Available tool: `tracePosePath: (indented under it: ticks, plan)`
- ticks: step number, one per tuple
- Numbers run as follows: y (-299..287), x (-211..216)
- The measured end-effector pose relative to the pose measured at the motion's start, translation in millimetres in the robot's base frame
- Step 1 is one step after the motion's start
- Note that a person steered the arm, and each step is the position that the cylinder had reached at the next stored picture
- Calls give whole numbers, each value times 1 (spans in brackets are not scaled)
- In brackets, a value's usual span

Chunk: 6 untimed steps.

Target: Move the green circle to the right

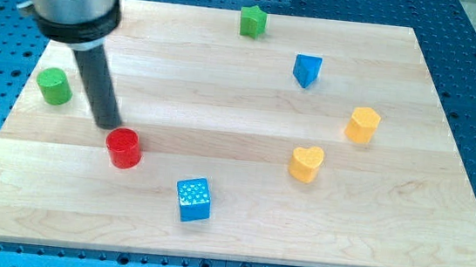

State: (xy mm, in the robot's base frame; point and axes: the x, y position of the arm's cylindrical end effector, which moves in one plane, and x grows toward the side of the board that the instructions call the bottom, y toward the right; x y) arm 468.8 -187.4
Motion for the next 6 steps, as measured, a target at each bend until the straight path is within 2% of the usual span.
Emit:
tracePosePath:
  ticks: [1,2,3,4,5,6]
  plan:
    - [-90,19]
    - [-116,-36]
    - [-48,-66]
    - [-26,-91]
    - [-94,-116]
    - [-117,-145]
